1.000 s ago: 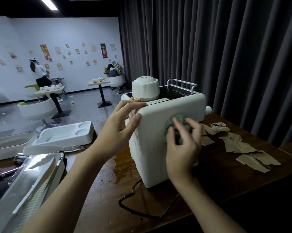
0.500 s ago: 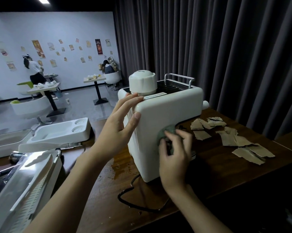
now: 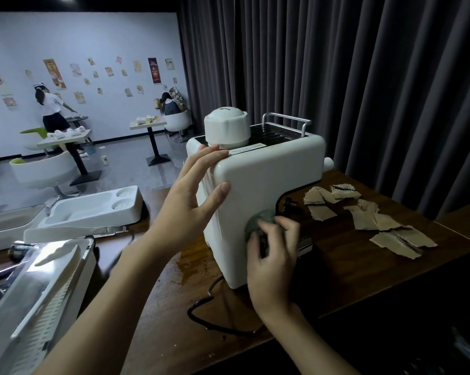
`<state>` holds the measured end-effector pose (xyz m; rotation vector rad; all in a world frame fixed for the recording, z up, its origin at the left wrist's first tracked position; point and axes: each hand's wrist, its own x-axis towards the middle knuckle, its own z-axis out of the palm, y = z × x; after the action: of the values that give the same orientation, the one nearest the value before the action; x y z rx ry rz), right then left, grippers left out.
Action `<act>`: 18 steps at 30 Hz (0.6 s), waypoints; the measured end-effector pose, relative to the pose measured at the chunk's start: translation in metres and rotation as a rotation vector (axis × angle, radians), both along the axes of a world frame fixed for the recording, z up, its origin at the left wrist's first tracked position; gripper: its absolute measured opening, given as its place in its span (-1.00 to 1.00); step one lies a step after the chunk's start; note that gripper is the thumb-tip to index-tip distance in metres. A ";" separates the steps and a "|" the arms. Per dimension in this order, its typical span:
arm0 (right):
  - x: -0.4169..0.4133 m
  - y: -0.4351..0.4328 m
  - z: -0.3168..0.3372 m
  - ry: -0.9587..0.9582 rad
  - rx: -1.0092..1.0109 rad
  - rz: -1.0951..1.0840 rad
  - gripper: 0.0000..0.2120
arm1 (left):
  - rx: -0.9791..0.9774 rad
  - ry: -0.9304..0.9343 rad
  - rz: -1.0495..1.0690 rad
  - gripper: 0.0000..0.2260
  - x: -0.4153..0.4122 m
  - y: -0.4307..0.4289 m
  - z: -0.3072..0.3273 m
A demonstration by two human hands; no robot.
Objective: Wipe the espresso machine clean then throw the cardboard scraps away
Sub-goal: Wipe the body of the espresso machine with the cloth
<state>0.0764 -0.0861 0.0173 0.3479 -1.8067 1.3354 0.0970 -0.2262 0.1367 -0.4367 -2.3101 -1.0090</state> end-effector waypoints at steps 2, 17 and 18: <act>0.009 -0.006 -0.007 0.033 0.108 0.051 -0.80 | -0.002 0.014 0.001 -0.60 -0.001 0.000 -0.001; 0.016 -0.003 -0.026 -0.057 0.163 0.084 -0.83 | -0.002 0.024 0.019 -0.60 0.000 0.002 -0.003; 0.013 0.000 -0.027 -0.080 0.138 0.096 -0.83 | -0.003 0.027 0.021 -0.59 0.000 0.002 -0.003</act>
<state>0.0894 -0.0856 -0.0093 0.4657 -1.9764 1.3097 0.0973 -0.2244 0.1335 -0.4244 -2.2873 -0.9844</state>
